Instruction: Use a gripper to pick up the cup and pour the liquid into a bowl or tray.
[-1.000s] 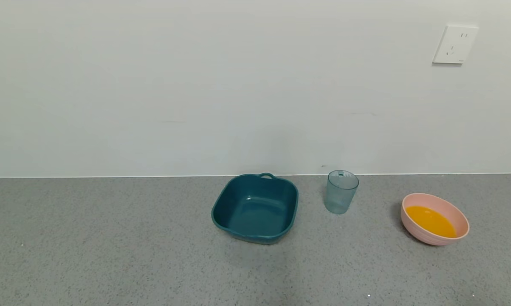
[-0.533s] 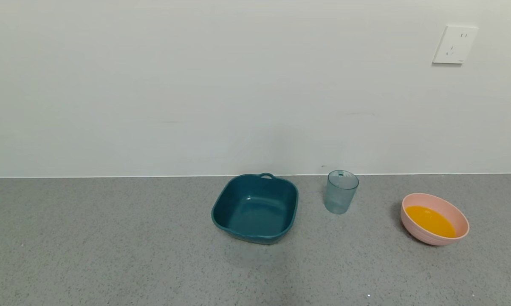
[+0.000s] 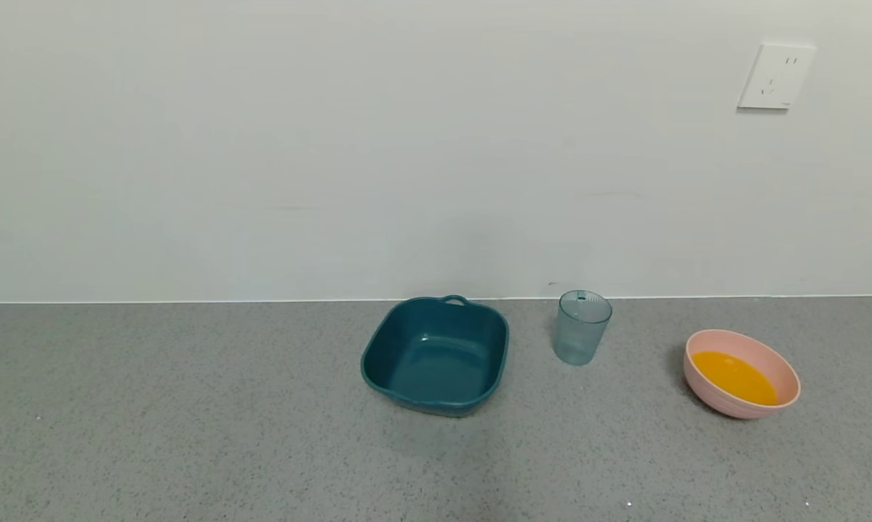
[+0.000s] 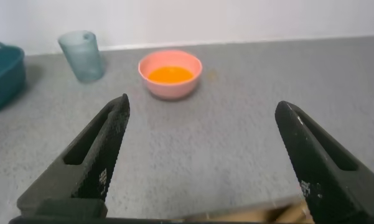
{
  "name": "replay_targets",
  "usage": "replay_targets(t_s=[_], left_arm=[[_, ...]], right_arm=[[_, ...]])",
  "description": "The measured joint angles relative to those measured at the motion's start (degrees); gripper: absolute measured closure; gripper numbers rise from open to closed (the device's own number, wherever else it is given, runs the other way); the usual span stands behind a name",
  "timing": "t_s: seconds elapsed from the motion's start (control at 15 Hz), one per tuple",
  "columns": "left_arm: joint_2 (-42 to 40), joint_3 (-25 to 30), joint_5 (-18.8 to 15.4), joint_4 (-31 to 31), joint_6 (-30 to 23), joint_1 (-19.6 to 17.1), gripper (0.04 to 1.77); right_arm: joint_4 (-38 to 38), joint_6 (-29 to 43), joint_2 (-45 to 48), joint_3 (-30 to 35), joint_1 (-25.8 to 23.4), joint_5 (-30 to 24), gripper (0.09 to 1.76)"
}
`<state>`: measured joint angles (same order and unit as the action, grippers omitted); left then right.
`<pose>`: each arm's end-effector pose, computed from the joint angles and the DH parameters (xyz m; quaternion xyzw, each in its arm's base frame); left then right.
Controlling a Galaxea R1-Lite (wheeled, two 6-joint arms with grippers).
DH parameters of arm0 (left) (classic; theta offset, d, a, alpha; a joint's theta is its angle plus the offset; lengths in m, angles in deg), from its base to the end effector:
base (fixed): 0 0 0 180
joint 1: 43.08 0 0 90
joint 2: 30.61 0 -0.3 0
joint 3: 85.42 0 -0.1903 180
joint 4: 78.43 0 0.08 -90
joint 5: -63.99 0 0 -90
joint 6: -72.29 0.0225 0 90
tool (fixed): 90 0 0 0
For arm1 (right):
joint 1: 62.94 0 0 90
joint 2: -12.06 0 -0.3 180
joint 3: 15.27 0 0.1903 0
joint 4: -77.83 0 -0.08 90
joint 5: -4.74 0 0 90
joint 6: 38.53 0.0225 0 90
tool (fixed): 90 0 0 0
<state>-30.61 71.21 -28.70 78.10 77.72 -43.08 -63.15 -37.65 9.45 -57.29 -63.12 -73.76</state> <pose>-0.0228 -0.0011 0.0753 0.0473 -0.0002 -0.0235 0.9986 -0.0506 -0.0043 0.1352 0.0080 -0.0042 -0.1017 0.9948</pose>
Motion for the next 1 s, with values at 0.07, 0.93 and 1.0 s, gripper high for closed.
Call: replay_targets(t_s=[0.07,0.93,1.0], left_arm=[[0.0,0.0,0.0,0.0,0.0,0.0,0.09],[0.0,0.0,0.0,0.0,0.0,0.0,0.09],[0.0,0.0,0.0,0.0,0.0,0.0,0.09]], right_arm=[[-5.0,-0.8,1.0,3.0,-0.1,-0.5,0.15],[-15.2,-3.2,2.7,18.5,-0.1,-12.3,0.15],[-15.2,-3.2,2.7,18.5,-0.1,-12.2,0.15]])
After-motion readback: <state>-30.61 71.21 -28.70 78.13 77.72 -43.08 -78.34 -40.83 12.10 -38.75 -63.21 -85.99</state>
